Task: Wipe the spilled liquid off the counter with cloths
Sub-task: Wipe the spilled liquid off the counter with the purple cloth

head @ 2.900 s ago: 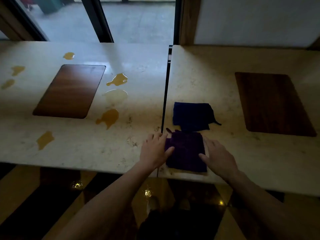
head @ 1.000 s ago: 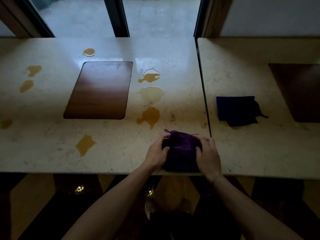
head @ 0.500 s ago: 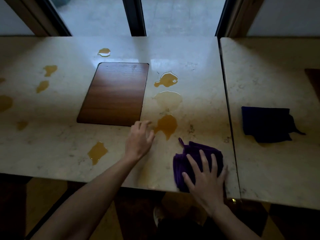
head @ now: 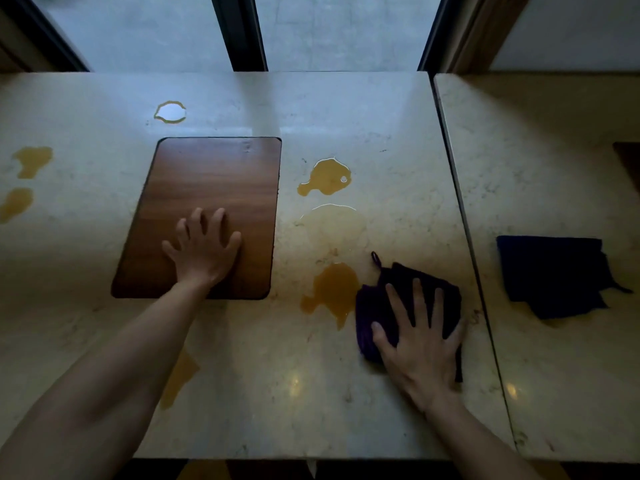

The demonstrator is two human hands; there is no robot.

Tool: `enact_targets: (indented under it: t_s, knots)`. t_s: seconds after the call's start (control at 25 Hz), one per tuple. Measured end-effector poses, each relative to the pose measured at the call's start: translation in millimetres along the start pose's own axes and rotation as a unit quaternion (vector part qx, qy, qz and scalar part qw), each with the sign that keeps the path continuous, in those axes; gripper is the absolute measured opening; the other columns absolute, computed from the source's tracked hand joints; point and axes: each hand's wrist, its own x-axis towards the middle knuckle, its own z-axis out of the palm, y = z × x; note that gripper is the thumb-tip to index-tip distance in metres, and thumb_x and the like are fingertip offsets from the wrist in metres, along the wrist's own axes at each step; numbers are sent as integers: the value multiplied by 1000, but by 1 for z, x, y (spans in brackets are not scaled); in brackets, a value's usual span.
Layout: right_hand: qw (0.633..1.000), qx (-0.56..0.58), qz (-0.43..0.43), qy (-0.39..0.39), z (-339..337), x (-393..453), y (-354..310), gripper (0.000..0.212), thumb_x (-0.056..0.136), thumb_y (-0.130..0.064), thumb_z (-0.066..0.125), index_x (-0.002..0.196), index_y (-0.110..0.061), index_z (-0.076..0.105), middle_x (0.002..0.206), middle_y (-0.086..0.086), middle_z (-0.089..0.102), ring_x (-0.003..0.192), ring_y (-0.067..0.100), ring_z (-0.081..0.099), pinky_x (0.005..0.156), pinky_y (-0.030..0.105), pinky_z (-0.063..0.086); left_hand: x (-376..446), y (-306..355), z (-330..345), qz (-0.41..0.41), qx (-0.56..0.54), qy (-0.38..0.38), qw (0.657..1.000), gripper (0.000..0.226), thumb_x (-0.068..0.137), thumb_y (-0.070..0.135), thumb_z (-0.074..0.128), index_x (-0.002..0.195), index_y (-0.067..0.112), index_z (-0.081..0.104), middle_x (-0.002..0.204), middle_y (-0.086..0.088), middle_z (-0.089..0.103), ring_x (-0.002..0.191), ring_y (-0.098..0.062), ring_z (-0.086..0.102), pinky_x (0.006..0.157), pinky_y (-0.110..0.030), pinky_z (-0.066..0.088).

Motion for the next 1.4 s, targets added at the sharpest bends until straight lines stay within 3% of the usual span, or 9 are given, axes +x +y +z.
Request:
enact_targets:
  t_s: [0.12,0.32,0.48,0.64,0.8,0.96,1.12,1.4]
  knots:
    - [1000,12,-15,6,-7,58,1,72,89,-71,17,154,-43,7,166,0,1,150,33,-5,110,73,6,21,-2,3,16,15,10,1000,65,89,67,32,147,39,28,160,-6,20,147,-37,13,107,-76,10]
    - [999,-28,-8,37,-30,199,-5,69,89,-67,25,153,-40,24,162,7,24,147,38,16,111,71,8,23,-6,10,38,44,17,998,71,87,69,22,151,36,26,161,-12,24,146,-42,18,104,-80,13]
    - [999,-9,21,-31,-53,362,-11,67,90,-72,16,152,-50,4,166,-4,-2,150,29,-8,113,67,-6,26,-10,13,36,74,4,997,74,88,69,22,153,34,26,161,-13,25,145,-45,23,102,-80,17]
    - [999,5,22,-44,-69,500,-29,69,89,-74,16,152,-49,6,166,-5,-4,150,30,-10,113,67,-7,29,-11,19,18,86,7,996,74,87,69,22,154,38,22,163,-10,21,146,-41,21,103,-79,18]
    - [999,3,-3,-54,-71,560,-78,68,90,-72,16,152,-47,8,166,-4,-3,150,31,-10,112,69,-5,30,-8,19,20,87,17,996,74,87,65,27,154,36,22,163,-9,20,147,-40,19,105,-78,17]
    - [993,-7,-94,-75,-60,523,-112,64,90,-72,15,150,-53,5,165,-6,-7,150,32,-12,109,72,-7,29,-6,17,24,81,21,996,74,87,65,26,154,34,22,163,-10,19,148,-40,16,107,-76,14]
    - [988,-17,-133,-74,-49,408,-112,61,89,-73,16,147,-59,1,164,-9,-11,150,30,-14,109,70,-10,26,-9,15,40,64,22,997,73,89,68,21,154,35,20,163,-10,17,149,-40,12,108,-76,10]
    - [998,-35,-45,-20,-20,152,-69,67,85,-75,7,148,-56,-1,165,-7,-2,150,30,-4,112,70,0,31,-10,18,48,27,26,998,68,90,70,20,152,40,18,165,-7,11,149,-39,5,108,-77,2]
